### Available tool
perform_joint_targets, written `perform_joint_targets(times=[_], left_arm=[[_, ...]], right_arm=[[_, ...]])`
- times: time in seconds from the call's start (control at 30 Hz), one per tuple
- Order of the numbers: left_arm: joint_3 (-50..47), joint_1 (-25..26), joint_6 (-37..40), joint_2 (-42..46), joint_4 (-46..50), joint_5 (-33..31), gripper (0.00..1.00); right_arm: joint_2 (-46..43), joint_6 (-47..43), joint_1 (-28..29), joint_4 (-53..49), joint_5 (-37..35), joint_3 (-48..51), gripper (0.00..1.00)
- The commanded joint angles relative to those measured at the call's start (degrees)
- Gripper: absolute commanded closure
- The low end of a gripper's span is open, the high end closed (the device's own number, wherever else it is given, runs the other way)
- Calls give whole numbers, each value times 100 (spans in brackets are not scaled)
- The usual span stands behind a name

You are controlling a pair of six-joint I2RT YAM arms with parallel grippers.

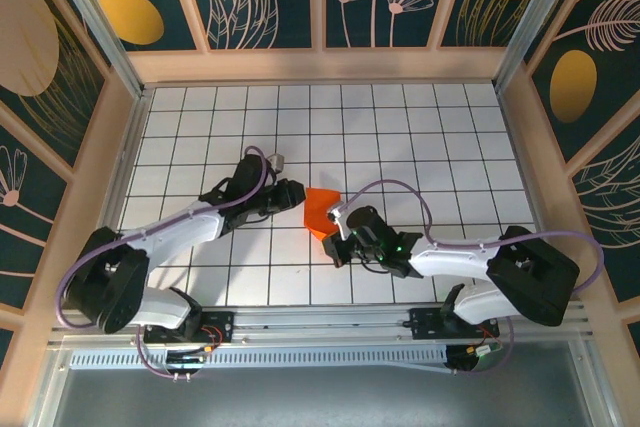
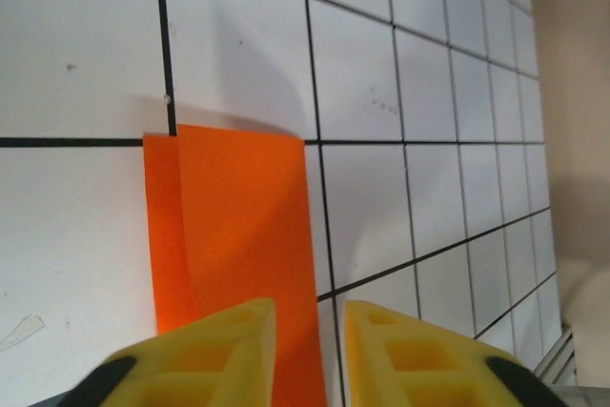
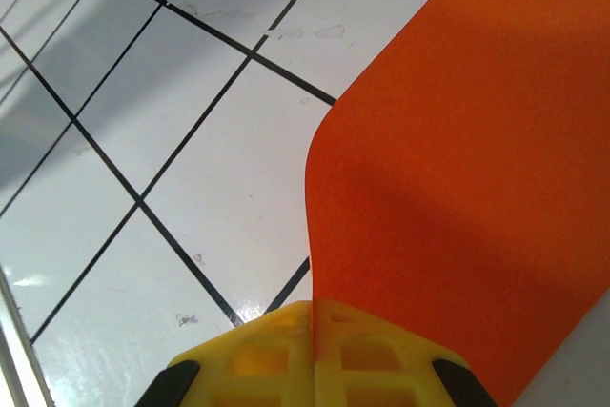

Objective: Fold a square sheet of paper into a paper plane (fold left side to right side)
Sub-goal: Third fold the triangle at the center of the table.

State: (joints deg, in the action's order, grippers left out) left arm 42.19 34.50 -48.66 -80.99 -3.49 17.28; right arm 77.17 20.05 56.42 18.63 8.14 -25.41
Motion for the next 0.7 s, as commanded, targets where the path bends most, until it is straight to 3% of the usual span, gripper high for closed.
perform_joint_targets(times=[0.0, 0.23, 0.47, 0.67], left_arm=[[283, -3, 216, -424, -132, 390, 79], [773, 281, 406, -1355, -119, 568, 83], [1167, 638, 545, -2255, 91, 344, 85], [1088, 722, 542, -2474, 157, 36, 86]], right_arm=[[-86, 273, -132, 393, 651, 144, 100], [50, 328, -277, 470, 985, 203, 100], [149, 317, -340, 494, 1114, 215, 100], [176, 284, -397, 413, 1211, 221, 100]])
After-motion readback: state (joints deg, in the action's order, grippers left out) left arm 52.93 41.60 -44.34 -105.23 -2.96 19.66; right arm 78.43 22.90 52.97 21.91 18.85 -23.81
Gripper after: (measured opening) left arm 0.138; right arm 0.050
